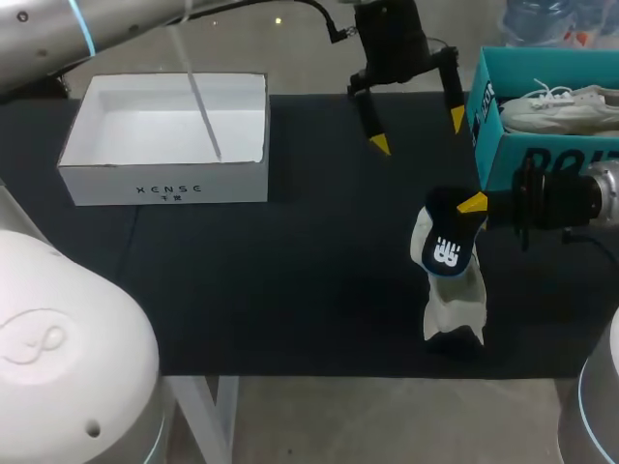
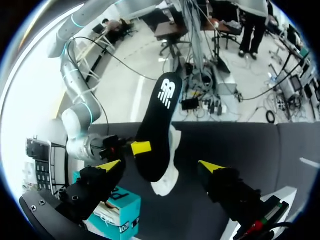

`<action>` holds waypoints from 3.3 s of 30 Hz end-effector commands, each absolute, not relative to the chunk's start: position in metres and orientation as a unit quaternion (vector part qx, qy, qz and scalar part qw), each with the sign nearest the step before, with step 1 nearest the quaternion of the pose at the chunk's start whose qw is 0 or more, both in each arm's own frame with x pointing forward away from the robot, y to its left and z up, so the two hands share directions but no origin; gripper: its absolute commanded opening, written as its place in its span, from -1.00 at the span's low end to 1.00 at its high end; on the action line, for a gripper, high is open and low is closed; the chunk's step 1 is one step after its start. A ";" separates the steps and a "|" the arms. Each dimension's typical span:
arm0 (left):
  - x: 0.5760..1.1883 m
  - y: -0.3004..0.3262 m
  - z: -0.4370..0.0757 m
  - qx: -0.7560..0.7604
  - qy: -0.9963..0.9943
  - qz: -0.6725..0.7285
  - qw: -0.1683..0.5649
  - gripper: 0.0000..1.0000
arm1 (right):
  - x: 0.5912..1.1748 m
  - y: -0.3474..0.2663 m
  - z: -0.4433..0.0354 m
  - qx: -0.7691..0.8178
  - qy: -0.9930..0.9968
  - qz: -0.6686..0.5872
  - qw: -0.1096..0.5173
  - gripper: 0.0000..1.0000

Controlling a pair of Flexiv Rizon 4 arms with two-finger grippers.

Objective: Take the shoe out of the shoebox, open the shoe tongue, remove and reinsert the insole, then place the shoe into the shoebox

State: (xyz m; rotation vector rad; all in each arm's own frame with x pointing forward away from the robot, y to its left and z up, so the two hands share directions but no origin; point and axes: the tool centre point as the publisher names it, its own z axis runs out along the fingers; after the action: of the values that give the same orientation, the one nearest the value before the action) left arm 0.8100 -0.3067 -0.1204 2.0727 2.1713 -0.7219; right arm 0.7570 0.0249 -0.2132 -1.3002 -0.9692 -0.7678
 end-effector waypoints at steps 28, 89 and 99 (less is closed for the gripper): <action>0.760 -0.200 -0.167 0.476 0.658 -0.380 0.442 1.00 | 0.756 0.026 -0.213 -0.568 -0.422 -0.334 0.623 -1.00; 0.751 -0.316 -0.211 0.344 0.643 -0.571 0.377 1.00 | 0.756 0.026 -0.213 -0.568 -0.422 -0.334 0.623 -1.00; 0.753 -0.327 -0.210 0.353 0.637 -0.573 0.377 -0.24 | 0.756 0.026 -0.213 -0.568 -0.422 -0.334 0.623 -1.00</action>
State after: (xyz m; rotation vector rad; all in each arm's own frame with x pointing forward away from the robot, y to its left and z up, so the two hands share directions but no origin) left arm 0.7508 -0.3220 -0.2105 0.9050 1.6301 -1.4663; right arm 0.7569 0.0249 -0.2132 -1.3002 -0.9692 -0.7677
